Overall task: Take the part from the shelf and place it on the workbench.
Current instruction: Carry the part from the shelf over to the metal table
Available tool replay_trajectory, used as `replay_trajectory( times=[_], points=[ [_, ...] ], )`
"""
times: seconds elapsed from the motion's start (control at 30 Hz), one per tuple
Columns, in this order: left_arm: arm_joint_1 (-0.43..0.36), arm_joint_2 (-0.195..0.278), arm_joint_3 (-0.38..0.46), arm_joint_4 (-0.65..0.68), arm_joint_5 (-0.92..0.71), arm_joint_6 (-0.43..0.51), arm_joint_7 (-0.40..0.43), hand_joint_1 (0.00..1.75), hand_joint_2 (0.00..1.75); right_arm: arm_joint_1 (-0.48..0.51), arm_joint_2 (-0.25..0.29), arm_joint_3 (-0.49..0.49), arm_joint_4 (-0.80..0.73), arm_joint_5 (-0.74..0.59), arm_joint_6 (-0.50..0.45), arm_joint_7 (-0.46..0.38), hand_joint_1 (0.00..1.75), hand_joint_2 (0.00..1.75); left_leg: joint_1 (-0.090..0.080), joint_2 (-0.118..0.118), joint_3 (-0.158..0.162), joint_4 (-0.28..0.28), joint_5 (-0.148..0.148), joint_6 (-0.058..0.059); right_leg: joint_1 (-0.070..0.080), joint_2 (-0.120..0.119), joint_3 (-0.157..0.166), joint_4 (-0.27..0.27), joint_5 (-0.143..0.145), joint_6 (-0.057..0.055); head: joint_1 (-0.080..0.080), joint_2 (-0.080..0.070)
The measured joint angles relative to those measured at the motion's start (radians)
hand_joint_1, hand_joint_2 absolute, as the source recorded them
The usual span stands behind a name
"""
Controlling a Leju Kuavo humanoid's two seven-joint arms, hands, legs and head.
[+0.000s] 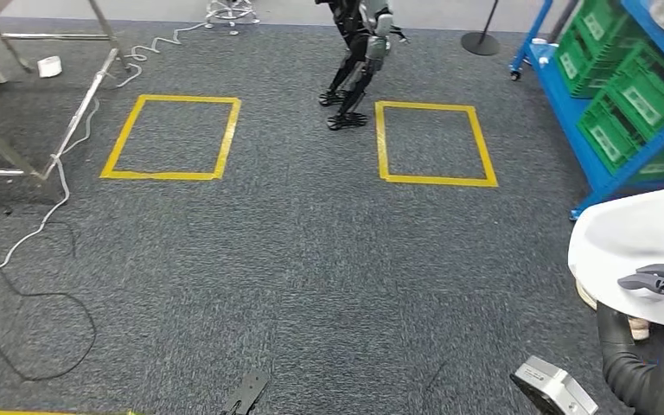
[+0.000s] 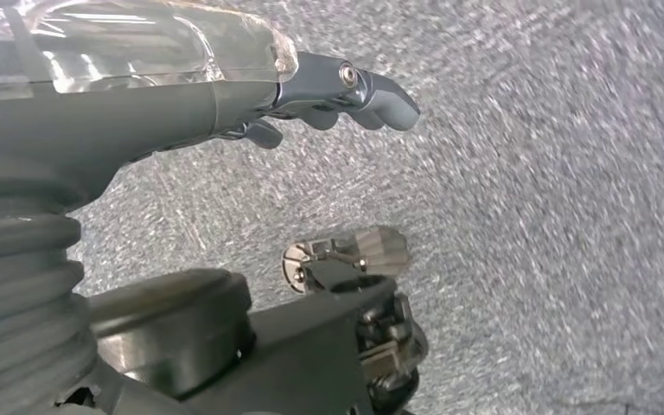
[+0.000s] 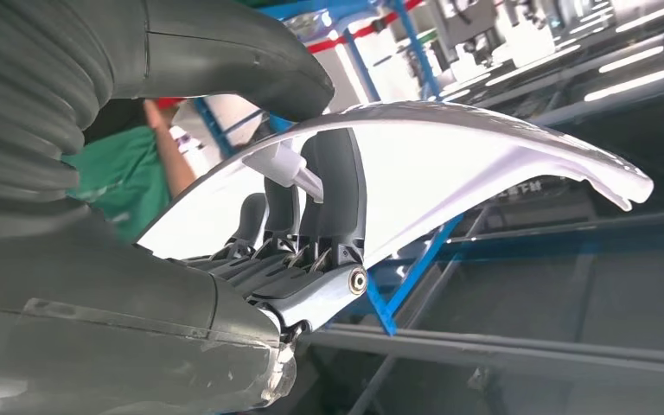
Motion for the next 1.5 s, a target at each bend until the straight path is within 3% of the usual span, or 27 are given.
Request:
replay_trajectory(
  times=[0.07,0.13,0.17,0.23,0.3,0.37,0.4,0.47,0.5,0.57,0.63,0.67,0.73,0.8,0.87,0.93,0.97,1.0,1.03,1.1,1.13,1.2,1.27,1.33,1.4,1.47,1.5],
  points=[
    [-0.001,-0.001,0.0,0.0,0.0,0.0,0.0,0.0,1.75,-0.001,0.0,0.0,0.0,0.0,0.0,0.0,1.75,1.75,-0.001,-0.024,0.002,0.0,0.002,-0.002,0.001,0.042,0.062,-0.141,0.072,-0.014,0.0,0.0],
    [-0.003,-0.002,0.0,0.0,0.0,0.0,0.0,0.0,1.75,-0.002,-0.001,0.0,-0.001,0.0,0.0,0.0,1.75,1.75,0.002,-0.043,-0.005,0.001,0.007,-0.01,0.003,0.074,0.095,-0.218,0.094,-0.023,0.001,0.0],
    [-0.003,-0.002,0.0,0.0,0.0,0.0,0.0,0.0,1.75,-0.002,0.0,0.0,-0.001,0.0,0.0,0.0,1.75,1.75,0.004,-0.051,-0.009,0.0,0.01,-0.016,0.004,0.073,0.098,-0.225,0.092,-0.024,0.001,0.0],
    [-0.001,-0.002,0.0,0.0,0.0,0.0,0.0,0.0,1.75,-0.004,0.0,0.0,-0.001,0.0,0.0,0.0,1.75,1.75,0.006,-0.057,-0.015,-0.002,0.015,-0.028,0.005,0.051,0.102,-0.239,0.098,-0.028,0.002,0.0],
    [-0.001,-0.001,0.0,0.0,0.0,0.0,0.001,0.0,1.75,-0.006,0.0,0.0,-0.001,0.001,0.0,0.0,1.75,1.75,0.002,-0.012,-0.034,0.035,-0.014,-0.037,0.003,0.026,0.109,-0.255,0.108,-0.034,-0.001,0.0],
    [-0.002,0.0,0.0,0.0,0.0,0.0,0.002,0.0,1.75,-0.006,0.001,0.001,-0.001,0.002,0.0,0.0,1.75,1.75,0.005,0.036,-0.087,0.144,-0.079,-0.046,0.003,0.001,0.112,-0.26,0.111,-0.037,-0.004,0.0],
    [-0.001,0.0,0.0,0.0,0.0,0.0,0.002,0.0,1.75,-0.005,0.0,0.001,-0.001,0.004,0.0,0.0,1.75,1.75,0.009,0.041,-0.119,0.211,-0.109,-0.051,0.003,-0.013,0.111,-0.26,0.111,-0.038,-0.005,0.0],
    [0.003,-0.001,0.0,0.0,0.0,0.001,0.0,0.0,1.75,-0.003,0.0,0.002,-0.001,0.005,0.0,0.0,1.75,1.75,0.016,0.042,-0.148,0.276,-0.121,-0.06,0.003,-0.039,0.112,-0.259,0.109,-0.037,-0.005,0.0],
    [0.005,0.0,0.0,0.0,0.0,0.002,-0.002,0.0,1.75,-0.003,0.001,0.002,-0.001,0.006,0.001,0.0,1.75,1.75,0.019,0.046,-0.13,0.247,-0.099,-0.062,0.002,-0.05,0.112,-0.259,0.108,-0.035,-0.005,0.0],
    [0.007,0.0,0.0,0.0,0.0,0.004,-0.007,0.0,1.75,-0.003,0.001,0.003,-0.001,0.008,0.001,0.0,1.75,1.75,0.02,0.077,-0.054,0.116,-0.038,-0.064,0.002,-0.068,0.115,-0.255,0.102,-0.027,-0.005,0.0],
    [0.006,0.001,0.0,0.0,0.0,0.005,-0.011,0.0,1.75,-0.004,0.002,0.004,-0.002,0.009,0.001,0.0,1.75,1.75,0.015,0.112,0.003,0.015,-0.011,-0.053,0.005,-0.081,0.116,-0.247,0.095,-0.016,-0.004,0.0],
    [0.006,0.002,0.0,0.0,0.0,0.005,-0.013,0.0,1.75,-0.004,0.002,0.006,-0.002,0.01,0.001,0.0,1.75,1.75,0.011,0.119,0.011,-0.002,-0.011,-0.045,0.007,-0.088,0.116,-0.245,0.093,-0.011,-0.003,0.0],
    [0.007,0.002,0.0,0.0,0.0,0.005,-0.014,0.0,1.75,-0.004,0.003,0.009,-0.002,0.011,0.001,0.0,1.75,1.75,0.008,0.103,0.008,-0.006,-0.01,-0.029,0.005,-0.1,0.118,-0.245,0.089,-0.002,-0.003,0.0],
    [0.006,0.003,0.0,0.0,0.0,0.006,-0.015,0.0,1.75,-0.004,0.003,0.012,-0.002,0.011,0.001,0.0,1.75,1.75,0.01,0.083,0.008,-0.009,-0.005,-0.017,0.0,-0.073,0.108,-0.217,0.062,0.008,-0.001,0.0],
    [0.005,0.003,0.0,0.0,0.0,0.007,-0.015,0.0,1.75,-0.003,0.002,0.014,-0.002,0.012,0.001,0.0,1.75,1.75,0.01,0.063,0.008,-0.01,-0.002,-0.008,-0.002,-0.028,0.06,-0.103,-0.005,0.013,0.003,0.0],
    [0.005,0.002,0.0,0.0,0.0,0.007,-0.016,0.0,1.75,-0.001,0.003,0.018,-0.001,0.012,0.001,0.0,1.75,1.75,0.006,0.041,0.008,-0.009,-0.001,-0.004,-0.001,-0.012,-0.006,0.039,-0.063,0.012,0.004,0.0],
    [0.006,0.003,0.0,0.0,0.0,0.007,-0.016,0.0,1.75,-0.001,0.003,0.019,-0.001,0.012,0.001,0.0,1.75,1.75,0.005,0.031,0.008,-0.009,0.0,-0.004,-0.001,-0.01,-0.025,0.074,-0.068,0.01,0.004,0.0],
    [0.006,0.003,0.0,0.0,0.0,0.007,-0.016,0.0,1.75,0.0,0.003,0.02,-0.001,0.012,0.001,0.0,1.75,1.75,0.002,0.019,0.009,-0.009,0.0,-0.003,-0.001,-0.008,-0.027,0.07,-0.051,0.007,0.004,0.0],
    [0.006,0.003,0.0,0.0,0.0,0.007,-0.016,0.0,1.75,-0.001,0.003,0.022,-0.001,0.012,0.001,0.0,1.75,1.75,0.001,0.006,0.01,-0.009,0.001,-0.003,-0.001,-0.004,-0.007,0.021,-0.014,0.002,0.004,0.0],
    [0.006,0.002,0.0,0.0,0.0,0.007,-0.016,0.0,1.75,-0.001,0.003,0.023,-0.001,0.011,0.001,0.0,1.75,1.75,-0.001,-0.019,0.011,-0.009,0.002,-0.004,-0.001,0.027,0.057,-0.126,0.066,-0.009,0.004,0.0],
    [0.005,0.002,0.0,0.0,0.0,0.008,-0.016,0.0,1.75,-0.001,0.003,0.024,-0.001,0.01,0.0,0.0,1.75,1.75,0.0,-0.03,0.009,-0.008,0.004,-0.007,-0.001,0.045,0.083,-0.185,0.088,-0.013,0.004,0.0],
    [0.004,0.002,0.0,0.0,0.0,0.009,-0.017,0.0,1.75,-0.002,0.003,0.024,-0.001,0.008,-0.003,-0.003,1.75,1.75,0.003,-0.047,-0.001,-0.007,0.01,-0.017,0.001,0.064,0.1,-0.228,0.094,-0.016,0.005,0.0],
    [0.006,0.002,0.0,0.0,0.002,0.012,-0.018,0.0,1.75,-0.004,0.003,0.024,-0.001,0.005,-0.006,-0.006,1.75,1.75,0.007,-0.056,-0.008,-0.007,0.014,-0.028,0.003,0.045,0.101,-0.238,0.099,-0.022,0.005,0.0],
    [0.008,0.004,0.0,0.0,0.005,0.013,-0.017,0.0,1.75,-0.004,0.004,0.024,0.0,0.003,-0.01,-0.009,1.75,1.75,0.005,-0.012,-0.022,0.019,-0.009,-0.037,0.002,0.023,0.106,-0.251,0.107,-0.03,0.003,0.0],
    [0.01,0.004,0.0,0.0,0.008,0.013,-0.017,0.0,1.75,-0.002,0.005,0.024,0.0,0.001,-0.013,-0.01,1.75,1.75,0.004,0.04,-0.067,0.115,-0.069,-0.045,0.003,0.0,0.109,-0.257,0.111,-0.035,-0.001,0.0],
    [0.014,0.005,0.0,0.0,0.011,0.013,-0.019,0.0,1.75,0.0,0.006,0.024,0.001,0.0,-0.015,-0.013,1.75,1.75,0.01,0.046,-0.123,0.236,-0.124,-0.053,0.003,-0.024,0.107,-0.257,0.111,-0.036,-0.002,0.0],
    [0.017,0.005,0.0,0.0,0.014,0.015,-0.023,0.0,1.75,0.001,0.006,0.025,0.002,-0.001,-0.018,-0.017,1.75,1.75,0.013,0.044,-0.134,0.265,-0.128,-0.057,0.003,-0.037,0.106,-0.257,0.111,-0.036,-0.002,0.0]
  ],
)
